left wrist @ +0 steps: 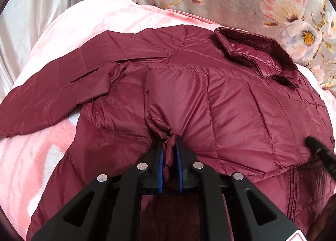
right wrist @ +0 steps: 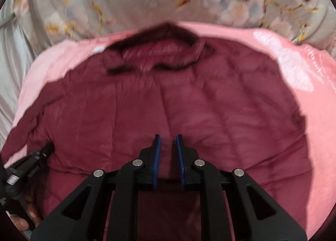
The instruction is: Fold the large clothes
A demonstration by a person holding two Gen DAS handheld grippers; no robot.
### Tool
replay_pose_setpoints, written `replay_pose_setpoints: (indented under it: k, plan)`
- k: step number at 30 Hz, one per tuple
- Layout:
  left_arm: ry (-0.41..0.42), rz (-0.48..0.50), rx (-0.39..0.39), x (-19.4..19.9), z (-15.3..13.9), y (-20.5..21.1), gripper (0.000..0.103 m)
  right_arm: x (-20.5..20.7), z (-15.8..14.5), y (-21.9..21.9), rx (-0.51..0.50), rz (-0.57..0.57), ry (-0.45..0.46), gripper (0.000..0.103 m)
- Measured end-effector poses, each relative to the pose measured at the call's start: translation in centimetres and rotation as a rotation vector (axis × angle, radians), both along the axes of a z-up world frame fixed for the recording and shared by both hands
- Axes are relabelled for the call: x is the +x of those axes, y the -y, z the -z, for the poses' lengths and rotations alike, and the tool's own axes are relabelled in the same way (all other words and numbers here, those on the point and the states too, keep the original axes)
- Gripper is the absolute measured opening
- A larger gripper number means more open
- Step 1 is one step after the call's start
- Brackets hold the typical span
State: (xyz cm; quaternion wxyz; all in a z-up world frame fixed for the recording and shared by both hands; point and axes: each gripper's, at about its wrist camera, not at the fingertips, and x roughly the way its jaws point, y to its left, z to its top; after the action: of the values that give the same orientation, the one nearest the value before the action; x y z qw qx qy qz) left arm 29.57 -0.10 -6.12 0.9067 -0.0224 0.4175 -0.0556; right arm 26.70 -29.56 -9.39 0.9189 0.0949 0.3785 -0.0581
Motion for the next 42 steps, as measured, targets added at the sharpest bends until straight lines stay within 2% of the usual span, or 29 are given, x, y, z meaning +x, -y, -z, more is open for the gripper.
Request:
replay_pose_setpoints:
  k: [4,10,16,17,21,24,26,28,31,34,37,39,42]
  plan:
    - [0.001,0.003,-0.007,-0.1,0.0,0.0,0.014,-0.3,0.4,0.7,0.032,-0.008,-0.008,0.014]
    - [0.005,0.002,0.015,0.0,0.0,0.3,0.014,-0.1,0.5,-0.7,-0.059,-0.001,-0.018,0.014]
    - [0.011,0.0,0.039,-0.1,0.1,0.6,0.014,-0.1,0.1,-1.1,-0.088,0.011,-0.014,0.014]
    - [0.012,0.0,0.037,-0.1,0.1,0.6,0.014,-0.2,-0.2,-1.3,-0.082,0.011,-0.002,0.017]
    - [0.013,0.001,0.022,0.0,0.1,0.5,0.015,-1.1,-1.8,-3.8,0.022,-0.062,0.051,0.017]
    - [0.012,0.002,-0.003,0.0,0.1,0.1,0.015,-0.4,-0.7,-6.4,-0.05,-0.109,0.006,0.016]
    - [0.011,0.004,-0.063,-0.1,-0.1,-0.8,0.025,-0.1,0.0,-6.6,-0.065,-0.106,-0.015,0.016]
    - [0.003,0.007,-0.165,-0.8,-0.6,-2.6,0.049,-0.1,0.0,-6.1,-0.034,-0.104,-0.016,0.016]
    - [0.022,-0.058,-0.248,-2.7,-2.2,-7.1,0.07,-0.1,0.0,-5.8,-0.02,-0.104,-0.016,0.016]
    - [0.082,-0.174,-0.262,-4.9,-4.0,-13.6,0.084,0.0,-0.1,-6.2,-0.053,-0.1,-0.015,0.016]
    - [0.051,-0.341,-0.269,-5.4,-3.8,-20.7,0.084,-0.5,-0.4,-6.3,-0.059,-0.089,-0.003,0.018]
    - [-0.001,-0.471,-0.306,-5.1,-2.4,-26.2,0.084,-1.3,-0.9,-6.2,-0.054,-0.077,0.017,0.023]
    - [-0.059,-0.625,-0.368,-4.9,-0.2,-32.5,0.083,-3.2,-1.7,-6.2,-0.026,-0.081,0.04,0.032]
